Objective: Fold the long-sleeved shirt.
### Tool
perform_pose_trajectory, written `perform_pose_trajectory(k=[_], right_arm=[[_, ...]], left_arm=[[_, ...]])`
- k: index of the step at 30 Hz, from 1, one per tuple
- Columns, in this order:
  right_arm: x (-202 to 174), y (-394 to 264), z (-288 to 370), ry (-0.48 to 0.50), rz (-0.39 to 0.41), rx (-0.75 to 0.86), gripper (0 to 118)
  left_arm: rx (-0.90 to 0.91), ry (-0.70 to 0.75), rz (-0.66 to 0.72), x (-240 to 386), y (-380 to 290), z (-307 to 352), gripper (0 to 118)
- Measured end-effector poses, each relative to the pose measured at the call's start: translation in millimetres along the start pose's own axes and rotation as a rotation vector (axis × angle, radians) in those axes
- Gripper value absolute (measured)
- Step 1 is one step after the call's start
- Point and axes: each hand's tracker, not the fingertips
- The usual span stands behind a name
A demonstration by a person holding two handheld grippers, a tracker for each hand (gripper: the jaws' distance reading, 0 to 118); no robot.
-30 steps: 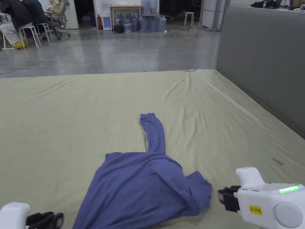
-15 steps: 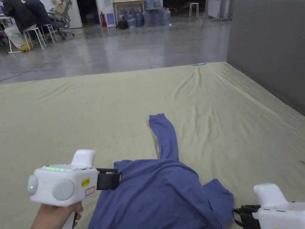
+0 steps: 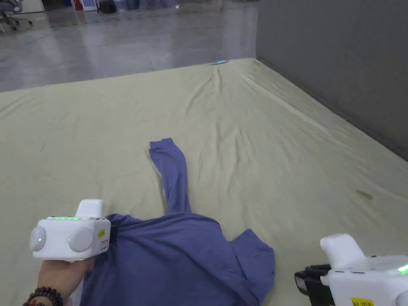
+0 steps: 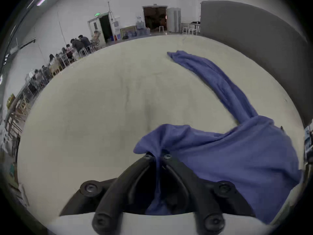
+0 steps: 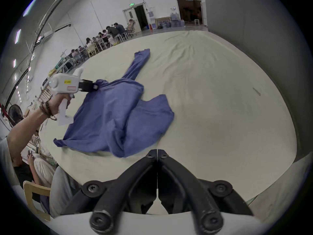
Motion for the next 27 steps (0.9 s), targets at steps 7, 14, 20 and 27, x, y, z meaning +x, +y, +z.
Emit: perform_pose_trajectory(k=[7, 14, 20, 27], right_arm=[[-8.5, 64.3, -26.6, 0.026, 0.05, 0.053, 17], [-41.0, 145.8, -127.4, 0.083, 0.078, -0.036, 87], [-81.8, 160.3, -194.4, 0.141, 0.134, -0.215, 72], [-94.6, 155.1, -156.6, 0.161, 0.105, -0.094, 3]], left_arm=[[0.18, -0.065, 0.012, -23.4, 10.0, 83.6, 0], [0.295, -0.087, -0.026, -23.9, 15.3, 158.9, 0], [0.316, -0.093, -0.021, -26.4, 17.4, 169.6, 0], [0.313, -0.076, -0.078, -34.3, 19.4, 179.3, 0]])
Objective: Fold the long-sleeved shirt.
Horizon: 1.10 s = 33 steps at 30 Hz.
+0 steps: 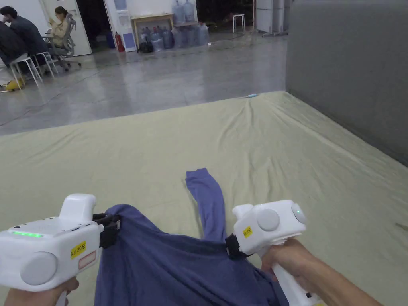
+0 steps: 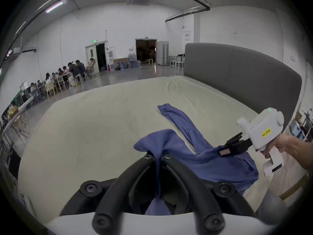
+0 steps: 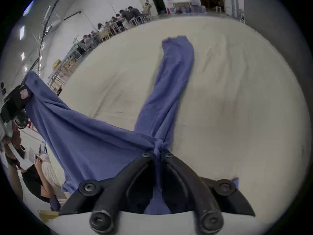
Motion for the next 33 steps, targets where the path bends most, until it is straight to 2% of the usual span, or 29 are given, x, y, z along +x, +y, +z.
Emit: perform_pose_trajectory(k=[6, 9, 11, 15, 20, 23, 25, 28, 29, 33], right_arm=[[-16.5, 54.6, 113.9, 0.03, -0.019, 0.33, 3], [-33.3, 108.1, 183.0, 0.018, -0.005, 0.498, 2], [-46.6, 148.4, 219.7, 0.029, 0.036, 0.574, 2], [-87.5, 235.6, 291.8, -0.08, 0.151, 0.735, 2], [-136.2, 336.6, 368.9, -0.202, 0.247, 0.902, 2], [-158.0, 375.4, 408.0, -0.234, 0.257, 1.006, 2], [-168.4, 391.8, 424.8, -0.255, 0.267, 1.05, 2], [-175.5, 406.6, 430.4, -0.354, 0.304, 1.033, 2], [-175.5, 408.8, 429.3, -0.36, 0.306, 1.027, 2], [-157.1, 405.0, 398.3, -0.317, 0.217, 1.005, 2]], left_arm=[[0.165, 0.028, -0.037, -13.0, 65.4, 48.8, 0], [0.258, 0.066, -0.1, -11.4, 124.5, 83.6, 0], [0.297, 0.11, -0.145, -17.3, 167.7, 94.3, 0], [0.379, 0.171, -0.104, -33.9, 262.8, 117.2, 0], [0.473, 0.276, -0.118, -49.0, 368.3, 133.3, 0], [0.52, 0.309, -0.066, -54.4, 412.5, 138.5, 0], [0.523, 0.306, -0.035, -59.7, 431.6, 138.4, 0], [0.54, 0.312, -0.009, -57.6, 443.5, 141.4, 0], [0.546, 0.317, -0.001, -56.8, 445.1, 141.1, 0], [0.548, 0.309, 0.018, -53.3, 437.6, 130.3, 0]])
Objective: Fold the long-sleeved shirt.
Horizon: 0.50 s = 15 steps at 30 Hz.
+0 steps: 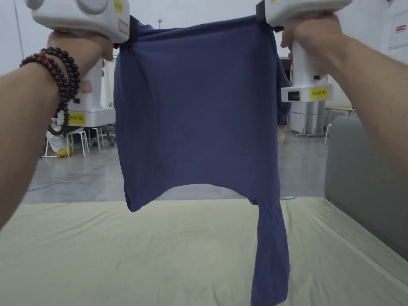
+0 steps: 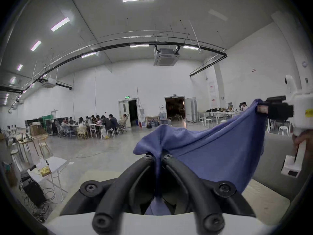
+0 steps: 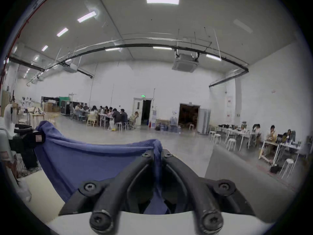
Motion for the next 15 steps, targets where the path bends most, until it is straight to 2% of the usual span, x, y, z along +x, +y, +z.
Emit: perform_pose_trajectory(k=[7, 12, 15], right_arm=[[-0.6, -115.3, -34.6, 0.035, -0.053, -0.124, 2], [-9.7, -216.8, -49.8, 0.046, -0.108, -0.239, 2], [-8.6, -278.4, -51.5, 0.052, -0.137, -0.307, 2]], left_arm=[[-0.135, 0.022, 0.009, 5.1, -101.4, -32.2, 0], [-0.241, 0.028, 0.078, 12.6, -204.1, -43.6, 0], [-0.261, 0.034, 0.063, 16.4, -262.1, -45.7, 0]])
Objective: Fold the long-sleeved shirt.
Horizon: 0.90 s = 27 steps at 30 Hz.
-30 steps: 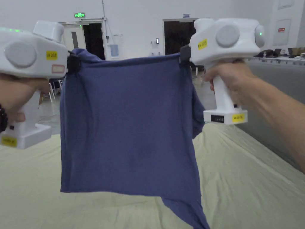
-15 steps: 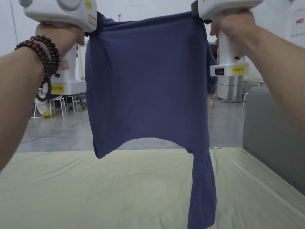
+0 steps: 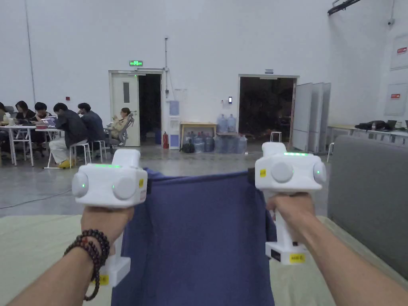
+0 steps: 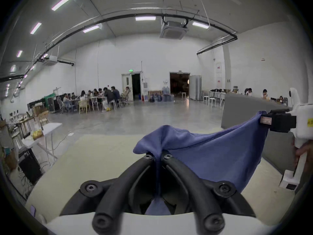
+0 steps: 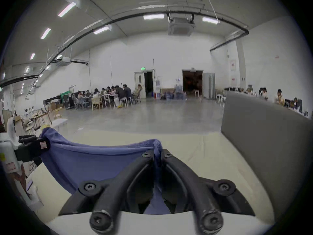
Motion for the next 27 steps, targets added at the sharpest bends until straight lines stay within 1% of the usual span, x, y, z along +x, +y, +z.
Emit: perform_pose_trajectory(k=[3, 4, 6, 8, 11, 14, 17, 19, 20, 22, 23, 25, 27], right_arm=[[11.4, -42.5, -21.6, -0.001, 0.009, -0.075, 2], [12.8, -53.0, -24.2, -0.002, 0.006, -0.092, 2], [13.4, -71.6, -24.4, 0.013, 0.004, -0.098, 2], [12.8, -80.0, -20.2, 0.01, 0.023, -0.104, 2], [12.6, -89.8, 10.1, 0.027, 0.014, -0.086, 2], [11.6, -110.5, 61.3, 0.049, 0.027, -0.058, 2], [5.8, -147.6, 112.9, 0.066, 0.068, -0.102, 2], [1.8, -185.9, 151.8, 0.083, 0.093, -0.126, 2], [0.8, -206.2, 170.9, 0.088, 0.1, -0.149, 2], [0.1, -252.8, 207.5, 0.115, 0.089, -0.224, 2], [-0.7, -278.4, 225.4, 0.114, 0.09, -0.269, 2], [-3.8, -322.9, 250.5, 0.132, 0.108, -0.37, 3], [-9.8, -365.9, 267.9, 0.136, 0.139, -0.481, 2]], left_arm=[[-0.072, -0.005, 0.012, 1.2, -47.5, -12.3, 0], [-0.089, -0.011, 0.018, -3.6, -54.4, -22.2, 0], [-0.102, -0.009, 0.024, -3.2, -73.4, -24.3, 0], [-0.112, -0.023, 0.034, -6.9, -81.9, -24.0, 0], [-0.101, -0.044, 0.033, -10.8, -88.8, -4.1, 0], [-0.067, -0.073, -0.029, -14.7, -102.7, 38.9, 0], [-0.095, -0.111, -0.015, -18.7, -133.8, 91.2, 0], [-0.112, -0.133, -0.007, -21.1, -163.0, 127.8, 0], [-0.146, -0.13, -0.012, -16.1, -181.0, 157.9, 0], [-0.166, -0.162, -0.012, -16.9, -219.3, 204.2, 0], [-0.209, -0.177, -0.033, -15.9, -241.5, 226.2, 0], [-0.277, -0.183, -0.039, -13.9, -284.0, 258.2, 0], [-0.386, -0.22, -0.05, -12.2, -328.0, 278.5, 0]])
